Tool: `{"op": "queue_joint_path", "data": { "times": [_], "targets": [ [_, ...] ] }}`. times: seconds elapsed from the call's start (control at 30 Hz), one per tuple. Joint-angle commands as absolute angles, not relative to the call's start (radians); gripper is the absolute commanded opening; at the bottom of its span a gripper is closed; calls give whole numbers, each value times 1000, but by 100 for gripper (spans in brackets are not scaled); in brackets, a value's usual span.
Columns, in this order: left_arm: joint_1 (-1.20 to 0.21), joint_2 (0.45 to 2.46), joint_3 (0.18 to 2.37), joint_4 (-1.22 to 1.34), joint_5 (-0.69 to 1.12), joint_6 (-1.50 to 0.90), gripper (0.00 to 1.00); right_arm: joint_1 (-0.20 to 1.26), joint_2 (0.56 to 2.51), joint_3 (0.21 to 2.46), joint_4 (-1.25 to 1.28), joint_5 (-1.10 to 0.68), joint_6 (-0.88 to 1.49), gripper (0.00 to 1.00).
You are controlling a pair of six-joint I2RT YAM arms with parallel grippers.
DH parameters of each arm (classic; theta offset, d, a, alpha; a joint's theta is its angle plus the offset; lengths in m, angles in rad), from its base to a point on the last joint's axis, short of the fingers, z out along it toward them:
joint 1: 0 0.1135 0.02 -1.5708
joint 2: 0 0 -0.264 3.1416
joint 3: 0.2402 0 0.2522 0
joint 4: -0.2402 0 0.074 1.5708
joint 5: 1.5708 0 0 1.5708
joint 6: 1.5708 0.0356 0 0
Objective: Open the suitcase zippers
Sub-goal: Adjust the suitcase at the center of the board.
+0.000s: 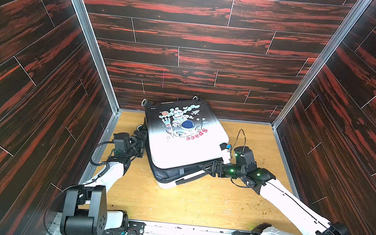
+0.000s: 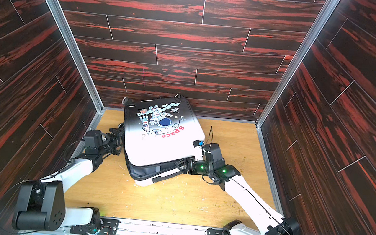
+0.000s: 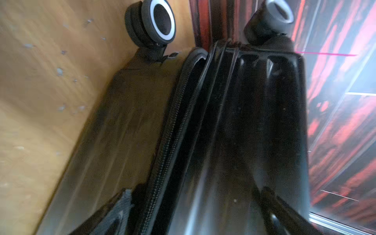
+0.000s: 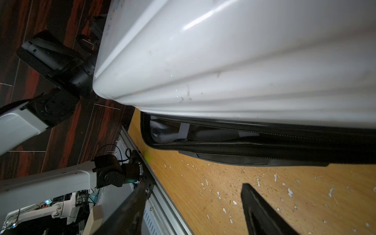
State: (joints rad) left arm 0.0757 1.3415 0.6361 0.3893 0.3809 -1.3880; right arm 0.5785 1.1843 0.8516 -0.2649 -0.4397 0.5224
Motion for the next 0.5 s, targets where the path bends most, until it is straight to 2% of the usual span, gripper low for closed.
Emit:
{"op": "queue_joint_path", "data": {
  "times": [0.0, 0.17, 0.33, 0.47],
  "targets": [
    [49, 1335, 630, 634, 506, -1438, 100, 581, 1180, 853, -245, -472, 510, 76],
    [56, 1256, 609, 595, 483, -1395, 97, 580, 1185, 846, -226, -475, 525, 76],
    [57, 1114, 761, 55, 392, -1119, 95, 579, 1185, 847, -243, -469, 521, 76],
    [57, 1130, 812, -11, 320, -1102, 98, 580, 1196, 852, -245, -471, 520, 76]
  ]
}}
